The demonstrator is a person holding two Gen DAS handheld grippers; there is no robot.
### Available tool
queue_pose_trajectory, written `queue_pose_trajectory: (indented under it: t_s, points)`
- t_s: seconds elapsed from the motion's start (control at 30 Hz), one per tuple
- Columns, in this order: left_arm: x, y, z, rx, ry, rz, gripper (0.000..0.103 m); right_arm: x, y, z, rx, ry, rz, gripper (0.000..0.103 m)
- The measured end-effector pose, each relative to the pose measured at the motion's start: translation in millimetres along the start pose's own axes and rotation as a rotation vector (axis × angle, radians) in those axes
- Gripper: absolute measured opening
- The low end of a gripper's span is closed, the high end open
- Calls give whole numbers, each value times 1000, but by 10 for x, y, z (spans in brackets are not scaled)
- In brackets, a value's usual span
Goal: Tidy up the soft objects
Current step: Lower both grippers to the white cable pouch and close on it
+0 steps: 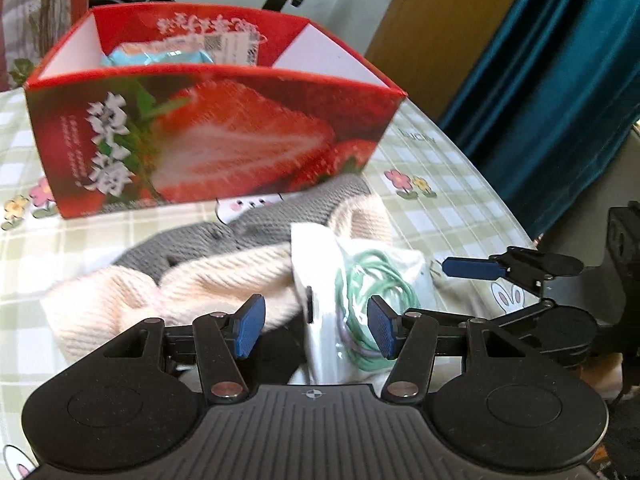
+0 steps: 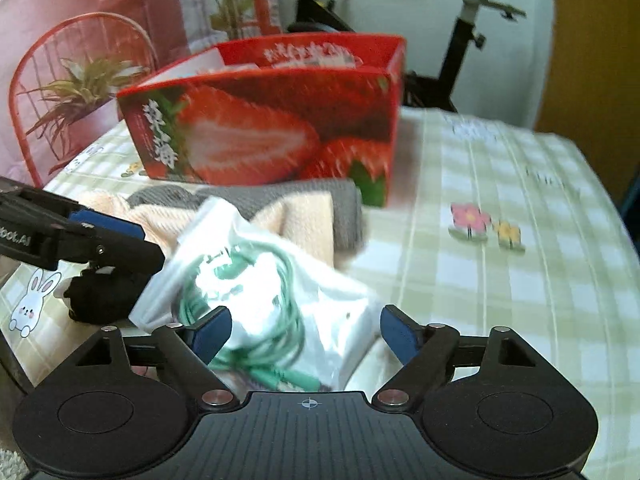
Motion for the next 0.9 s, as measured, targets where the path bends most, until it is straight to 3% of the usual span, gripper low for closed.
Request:
queue_pose_trajectory:
  t_s: [0.2,0.3,0.5,0.73,0.9]
  points:
    - [-47,59,-3,-39,-11,11,57,-48,81,23,72,41,16,80]
    - [-76,67,25,-50,-21,14,51,-21,112,103,95,34,13,76]
    - [-130,81,165,-31,-71,15,45,86,153,312,122,-24,3,68]
    - [-235,23,345,-30,-134,2,34,142,202,508,124,-70,-3,68]
    - [-255,16,365,-32,-132,-7,32,101,190,417,121,-16,3,69]
Point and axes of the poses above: each gripper's, at about its wrist camera, not at the fingertips, and y roughly the way its jaws point, z to its left, x to its top, the point moved 1 cm from there along y, roughly the way its jaws point, and after that the axes turned 6 degrees about z, right-handed, at the moved point
